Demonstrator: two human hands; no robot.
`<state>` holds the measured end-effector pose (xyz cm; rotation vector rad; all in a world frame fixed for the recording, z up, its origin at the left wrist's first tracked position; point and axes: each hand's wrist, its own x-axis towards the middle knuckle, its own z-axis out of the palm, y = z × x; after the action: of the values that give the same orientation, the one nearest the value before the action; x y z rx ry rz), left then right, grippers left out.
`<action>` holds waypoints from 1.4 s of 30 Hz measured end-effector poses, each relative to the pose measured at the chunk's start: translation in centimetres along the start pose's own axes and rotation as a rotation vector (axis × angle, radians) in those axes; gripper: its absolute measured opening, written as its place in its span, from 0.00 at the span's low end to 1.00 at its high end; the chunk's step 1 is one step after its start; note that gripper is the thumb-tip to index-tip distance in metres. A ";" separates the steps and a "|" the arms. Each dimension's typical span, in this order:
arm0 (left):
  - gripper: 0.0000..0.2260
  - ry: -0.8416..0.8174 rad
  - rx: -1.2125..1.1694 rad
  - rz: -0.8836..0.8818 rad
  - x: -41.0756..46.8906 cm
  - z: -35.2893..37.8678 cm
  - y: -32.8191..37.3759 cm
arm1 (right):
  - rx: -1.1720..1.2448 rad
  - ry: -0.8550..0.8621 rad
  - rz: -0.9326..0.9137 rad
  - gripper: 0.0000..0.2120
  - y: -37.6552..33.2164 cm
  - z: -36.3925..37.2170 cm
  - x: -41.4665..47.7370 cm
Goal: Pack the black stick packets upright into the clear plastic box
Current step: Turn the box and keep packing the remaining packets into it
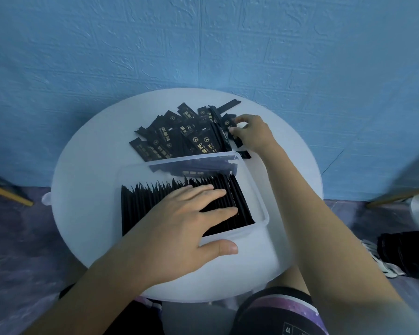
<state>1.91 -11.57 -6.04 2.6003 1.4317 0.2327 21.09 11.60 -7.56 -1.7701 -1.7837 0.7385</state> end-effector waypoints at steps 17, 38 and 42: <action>0.30 -0.004 -0.002 0.002 0.0 0.1 0.0 | -0.088 -0.043 0.027 0.03 4.6 -3.2 -2.5; 0.31 0.005 -0.025 -0.002 0.0 0.1 0.0 | -0.161 0.088 0.159 0.19 2.8 -1.8 -0.9; 0.31 0.002 -0.039 0.001 0.0 0.1 0.0 | -0.179 -0.008 0.143 0.19 2.0 -1.8 -0.9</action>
<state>1.92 -11.54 -6.11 2.5711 1.4123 0.2607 23.79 10.71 -7.65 -2.0312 -1.7907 0.6599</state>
